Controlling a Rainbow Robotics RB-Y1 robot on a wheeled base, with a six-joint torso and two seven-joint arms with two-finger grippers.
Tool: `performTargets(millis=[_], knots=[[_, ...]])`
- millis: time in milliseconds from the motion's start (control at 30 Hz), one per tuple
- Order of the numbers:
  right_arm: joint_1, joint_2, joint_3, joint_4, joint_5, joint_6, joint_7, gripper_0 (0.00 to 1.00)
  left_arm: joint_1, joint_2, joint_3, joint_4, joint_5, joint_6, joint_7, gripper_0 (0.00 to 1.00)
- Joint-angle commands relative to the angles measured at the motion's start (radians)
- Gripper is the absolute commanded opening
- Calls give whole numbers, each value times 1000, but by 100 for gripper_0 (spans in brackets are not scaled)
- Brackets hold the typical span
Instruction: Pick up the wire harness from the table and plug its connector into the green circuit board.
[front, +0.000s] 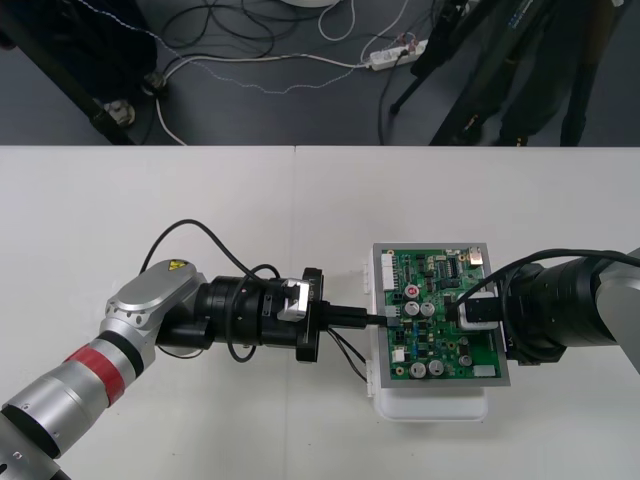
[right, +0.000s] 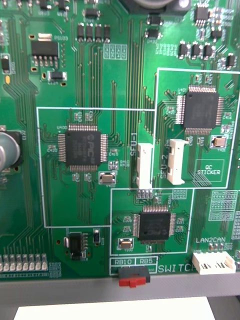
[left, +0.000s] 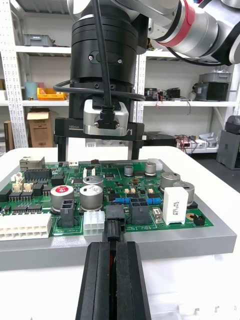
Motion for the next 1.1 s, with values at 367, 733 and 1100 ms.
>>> performTargets(millis=[367,733,1100], knots=[[-17,22,18,-36,-20,-4,-41,100,25,-24,-32,-52,16,23,-81,0],[-17,22,18,-36,-22,-4,-38,100,25,-24,-31,-75,16,39,-102,0],[-17,22,18,-36,-23,-4,-36,100,25,-24,-32,-88,21,83,-133,0]])
